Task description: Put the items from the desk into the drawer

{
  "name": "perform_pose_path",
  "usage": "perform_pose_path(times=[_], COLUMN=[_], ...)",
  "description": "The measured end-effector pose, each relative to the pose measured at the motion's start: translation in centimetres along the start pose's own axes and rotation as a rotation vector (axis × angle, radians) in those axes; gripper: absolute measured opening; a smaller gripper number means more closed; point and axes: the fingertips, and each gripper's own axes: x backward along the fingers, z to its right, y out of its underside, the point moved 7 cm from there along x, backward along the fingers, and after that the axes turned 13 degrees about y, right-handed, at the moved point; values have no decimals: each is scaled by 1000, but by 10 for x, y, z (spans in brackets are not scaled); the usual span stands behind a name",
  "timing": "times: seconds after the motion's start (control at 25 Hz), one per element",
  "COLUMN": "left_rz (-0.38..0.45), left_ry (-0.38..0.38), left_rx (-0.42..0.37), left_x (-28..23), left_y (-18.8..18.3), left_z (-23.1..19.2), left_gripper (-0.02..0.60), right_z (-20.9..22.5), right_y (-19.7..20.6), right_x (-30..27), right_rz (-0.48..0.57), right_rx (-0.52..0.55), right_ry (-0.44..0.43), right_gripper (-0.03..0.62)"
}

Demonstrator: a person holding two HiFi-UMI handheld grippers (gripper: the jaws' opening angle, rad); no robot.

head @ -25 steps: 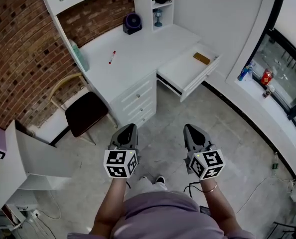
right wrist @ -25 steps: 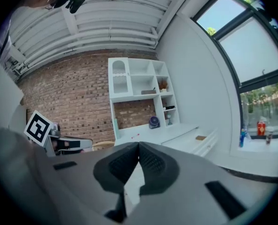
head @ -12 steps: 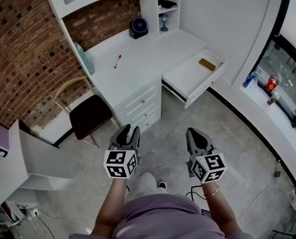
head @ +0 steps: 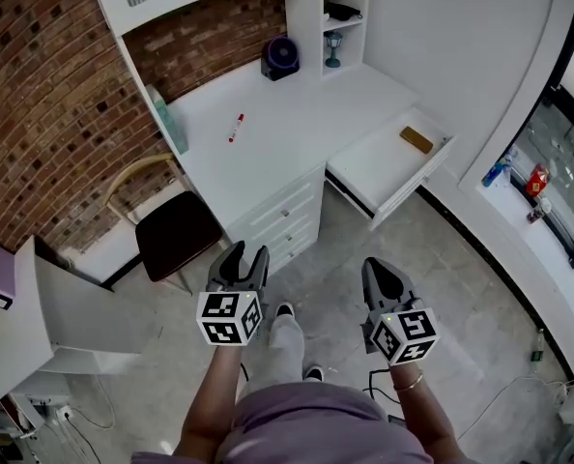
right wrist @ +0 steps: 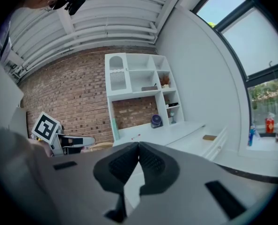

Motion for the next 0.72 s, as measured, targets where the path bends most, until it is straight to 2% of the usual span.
perform_pose_path(times=[0.36, 0.72], left_rz=[-18, -33], left_ry=[14, -11], left_rx=[-6, -5], left_x=[-66, -114], left_y=[-23, -48], left_z=[-79, -164], left_gripper=[170, 173], right_z=[-18, -36], right_y=[-18, -37], right_x=[-98, -185], right_rz=[-9, -13], right_rx=[0, -3], right_ry=[-4, 41], right_gripper=[5, 5])
